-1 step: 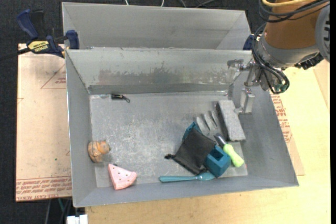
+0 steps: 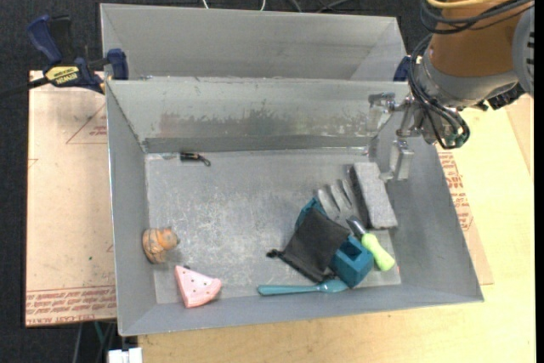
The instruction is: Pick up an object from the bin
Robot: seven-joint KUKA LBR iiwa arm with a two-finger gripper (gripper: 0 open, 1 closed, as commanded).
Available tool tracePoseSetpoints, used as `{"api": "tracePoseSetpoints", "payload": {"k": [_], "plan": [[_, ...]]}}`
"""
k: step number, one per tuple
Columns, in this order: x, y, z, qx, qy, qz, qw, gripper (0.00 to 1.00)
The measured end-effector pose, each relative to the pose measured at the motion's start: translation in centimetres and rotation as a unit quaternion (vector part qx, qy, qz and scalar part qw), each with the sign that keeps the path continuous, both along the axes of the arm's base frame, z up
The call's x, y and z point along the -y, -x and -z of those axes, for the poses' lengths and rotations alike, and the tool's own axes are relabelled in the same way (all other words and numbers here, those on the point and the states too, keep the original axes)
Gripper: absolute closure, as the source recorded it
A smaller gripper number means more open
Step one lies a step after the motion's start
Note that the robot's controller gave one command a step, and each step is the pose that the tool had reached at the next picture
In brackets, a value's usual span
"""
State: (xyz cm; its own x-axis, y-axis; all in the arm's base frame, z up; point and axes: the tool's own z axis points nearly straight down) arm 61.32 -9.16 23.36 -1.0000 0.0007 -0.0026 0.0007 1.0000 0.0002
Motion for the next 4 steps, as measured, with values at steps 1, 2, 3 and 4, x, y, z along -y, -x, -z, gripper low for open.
{"api": "tracePoseSetpoints", "payload": {"k": [1, 2, 3, 4], "plan": [[-1.9, 3.4, 7.0, 0.0005, 0.000, -0.019, 0.9998, 0.00], [-6.8, 2.9, 9.2, 0.0051, 0.000, -0.006, 1.0000, 0.00], [-5.4, 8.2, 14.8, 0.0073, -0.001, -0.031, 0.9995, 0.00], [-5.5, 7.5, 14.0, 0.0077, 0.000, -0.037, 0.9993, 1.00]]}}
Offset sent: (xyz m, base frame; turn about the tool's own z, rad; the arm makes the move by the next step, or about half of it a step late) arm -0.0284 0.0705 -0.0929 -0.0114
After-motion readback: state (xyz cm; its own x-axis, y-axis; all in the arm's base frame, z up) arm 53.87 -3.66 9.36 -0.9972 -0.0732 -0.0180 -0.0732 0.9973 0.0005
